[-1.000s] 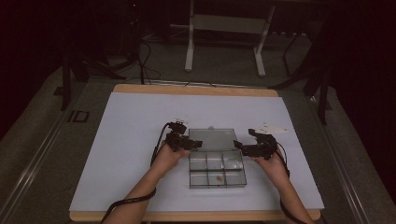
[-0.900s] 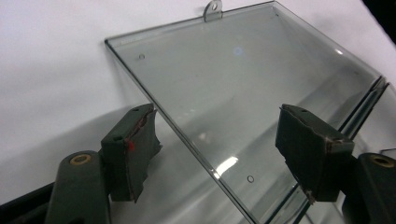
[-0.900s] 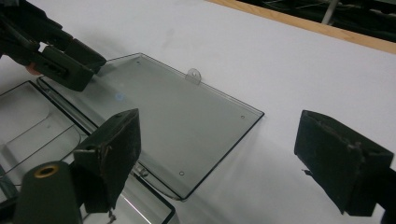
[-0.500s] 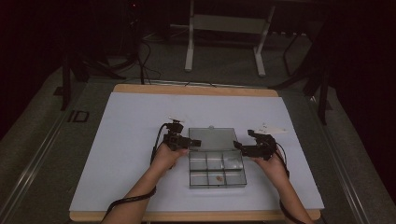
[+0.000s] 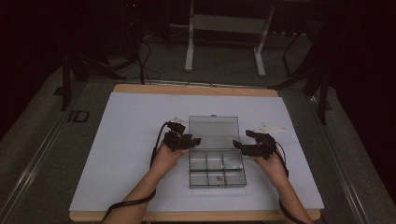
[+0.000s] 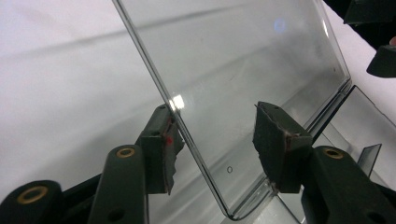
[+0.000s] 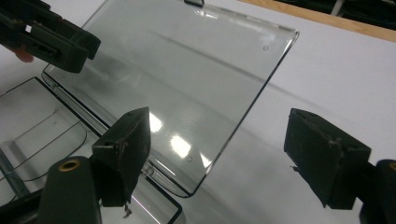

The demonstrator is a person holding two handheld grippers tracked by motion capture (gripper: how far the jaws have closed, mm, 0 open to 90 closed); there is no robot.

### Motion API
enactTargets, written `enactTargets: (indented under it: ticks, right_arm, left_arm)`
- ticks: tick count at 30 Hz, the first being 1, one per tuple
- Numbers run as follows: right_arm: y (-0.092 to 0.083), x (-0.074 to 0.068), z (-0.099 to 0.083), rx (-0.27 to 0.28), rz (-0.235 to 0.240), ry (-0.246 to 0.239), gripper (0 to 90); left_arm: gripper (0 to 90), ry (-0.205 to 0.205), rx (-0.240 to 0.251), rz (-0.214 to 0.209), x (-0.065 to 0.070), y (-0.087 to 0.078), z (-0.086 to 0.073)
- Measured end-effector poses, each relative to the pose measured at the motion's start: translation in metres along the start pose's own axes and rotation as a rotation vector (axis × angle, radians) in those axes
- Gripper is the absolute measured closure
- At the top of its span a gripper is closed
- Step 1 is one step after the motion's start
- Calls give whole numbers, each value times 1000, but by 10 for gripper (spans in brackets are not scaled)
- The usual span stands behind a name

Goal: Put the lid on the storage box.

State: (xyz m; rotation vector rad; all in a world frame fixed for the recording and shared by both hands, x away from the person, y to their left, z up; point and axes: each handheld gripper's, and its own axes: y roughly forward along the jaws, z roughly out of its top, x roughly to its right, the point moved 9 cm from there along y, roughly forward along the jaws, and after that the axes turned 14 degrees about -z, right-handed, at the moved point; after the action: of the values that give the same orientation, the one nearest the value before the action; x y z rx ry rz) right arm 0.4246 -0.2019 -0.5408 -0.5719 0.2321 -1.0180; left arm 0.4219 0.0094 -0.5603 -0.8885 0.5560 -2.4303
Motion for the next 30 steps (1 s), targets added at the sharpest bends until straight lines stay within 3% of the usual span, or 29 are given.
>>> enactTargets:
  ticks: [4, 8, 15, 16, 21, 22, 30]
  right_arm:
    - [0, -1, 0, -3, 10, 4, 290]
    - [-2, -2, 1, 2, 26, -2, 394]
    - [-5, -3, 5, 13, 40, -3, 437]
    - [-6, -3, 6, 19, 37, -1, 494]
    - [-9, -2, 6, 20, 25, -22, 577]
    - [-10, -3, 5, 21, 31, -26, 625]
    - [-14, -2, 4, 32, 34, -34, 740]
  left_arm:
    - [566, 44, 15, 16, 3, -5, 1]
    - [624, 76, 37, 29, 6, -9, 1]
    - [649, 130, 74, 59, 11, -13, 2]
    - [673, 138, 82, 60, 12, -14, 2]
    - [717, 179, 95, 77, 16, -18, 5]
    - [718, 182, 96, 79, 16, -18, 5]
    - [734, 197, 111, 68, 18, -21, 2]
